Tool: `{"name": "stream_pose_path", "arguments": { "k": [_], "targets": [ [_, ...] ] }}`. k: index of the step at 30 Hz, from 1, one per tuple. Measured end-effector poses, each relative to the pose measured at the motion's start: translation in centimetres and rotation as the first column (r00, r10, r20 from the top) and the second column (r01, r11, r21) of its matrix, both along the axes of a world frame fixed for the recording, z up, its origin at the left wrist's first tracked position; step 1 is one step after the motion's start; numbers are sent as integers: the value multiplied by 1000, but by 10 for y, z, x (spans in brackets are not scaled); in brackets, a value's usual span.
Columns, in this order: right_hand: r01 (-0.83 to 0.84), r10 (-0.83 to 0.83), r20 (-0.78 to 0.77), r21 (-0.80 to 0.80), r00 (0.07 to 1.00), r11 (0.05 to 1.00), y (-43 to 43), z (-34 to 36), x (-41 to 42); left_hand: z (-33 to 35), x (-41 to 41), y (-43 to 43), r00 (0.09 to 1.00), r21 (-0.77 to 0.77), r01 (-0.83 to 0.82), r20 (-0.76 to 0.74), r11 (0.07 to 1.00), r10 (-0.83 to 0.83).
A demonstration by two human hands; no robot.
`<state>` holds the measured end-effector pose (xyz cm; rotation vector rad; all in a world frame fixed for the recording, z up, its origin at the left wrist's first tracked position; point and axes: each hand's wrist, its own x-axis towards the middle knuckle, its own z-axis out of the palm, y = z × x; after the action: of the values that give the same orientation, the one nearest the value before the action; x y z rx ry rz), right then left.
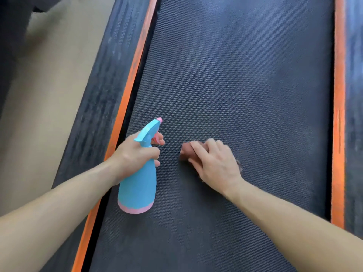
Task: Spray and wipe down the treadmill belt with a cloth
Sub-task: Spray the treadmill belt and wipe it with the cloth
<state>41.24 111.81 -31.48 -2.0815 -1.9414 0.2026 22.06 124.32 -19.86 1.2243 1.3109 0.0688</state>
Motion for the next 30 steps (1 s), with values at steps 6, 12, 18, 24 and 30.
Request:
{"name": "stream_pose_path", "arguments": {
  "k": [6, 12, 18, 24, 30],
  "targets": [
    [313, -314, 4, 58, 949, 948, 128, -5, 51, -2, -16, 3, 998, 61, -59, 27, 996, 57],
    [370, -369, -35, 21, 929, 929, 146, 2, 61, 3, -32, -5, 998, 49, -67, 8, 997, 66],
    [37, -36, -45, 22, 998, 999, 12, 3, 24, 7, -26, -11, 1000, 20, -18, 3, 1000, 18],
    [218, -225, 42, 123, 974, 968, 128, -8, 61, 0, -26, -10, 999, 23, 14, -41, 1000, -13],
    [416, -417, 22, 34, 909, 909, 220, 0, 86, 3, -36, -13, 997, 32, 24, -73, 999, -22]
  ]
}}
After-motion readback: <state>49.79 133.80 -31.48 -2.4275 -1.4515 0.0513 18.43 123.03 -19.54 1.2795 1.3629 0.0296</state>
